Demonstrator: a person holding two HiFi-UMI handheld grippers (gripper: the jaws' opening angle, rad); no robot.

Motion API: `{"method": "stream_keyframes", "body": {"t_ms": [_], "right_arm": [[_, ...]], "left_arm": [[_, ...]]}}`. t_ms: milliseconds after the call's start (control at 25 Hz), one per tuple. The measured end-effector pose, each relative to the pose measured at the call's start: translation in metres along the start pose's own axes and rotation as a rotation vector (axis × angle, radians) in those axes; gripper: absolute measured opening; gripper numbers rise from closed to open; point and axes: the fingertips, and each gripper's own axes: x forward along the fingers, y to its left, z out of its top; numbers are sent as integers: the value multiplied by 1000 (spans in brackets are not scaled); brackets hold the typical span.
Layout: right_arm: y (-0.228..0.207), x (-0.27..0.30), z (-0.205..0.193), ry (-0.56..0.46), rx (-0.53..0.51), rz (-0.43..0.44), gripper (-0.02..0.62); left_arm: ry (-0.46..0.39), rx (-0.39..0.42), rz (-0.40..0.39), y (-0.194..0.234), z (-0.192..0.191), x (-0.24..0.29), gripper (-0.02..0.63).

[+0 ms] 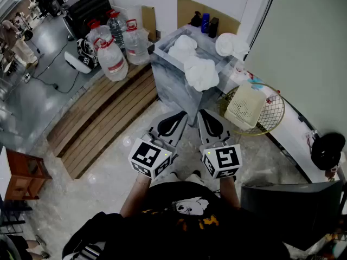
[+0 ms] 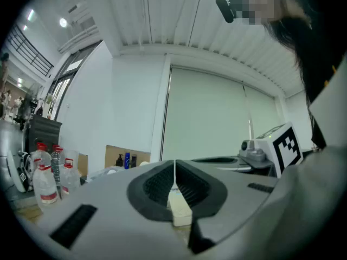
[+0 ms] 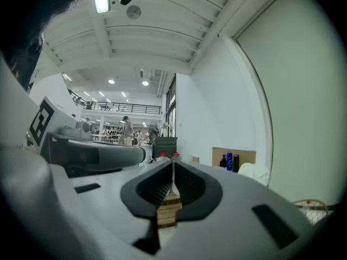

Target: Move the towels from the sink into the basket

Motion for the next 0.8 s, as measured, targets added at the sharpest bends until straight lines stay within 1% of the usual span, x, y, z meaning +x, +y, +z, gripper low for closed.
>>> {"method": "stream_keyframes", "body": {"t_ms": [120, 240, 520, 800], "right_arm": [[5, 2, 1, -5, -15, 5, 14], [9, 4, 2, -17, 4, -6, 14], [17, 9, -4, -15, 46, -56, 14], [14, 10, -16, 17, 34, -98, 14]], "left_arm": [[0, -2, -2, 3, 0, -4, 11], [0, -4, -8, 8, 1, -8, 11], [9, -12, -34, 20, -5, -19, 11], [24, -47, -55, 32, -20, -18, 11]]}}
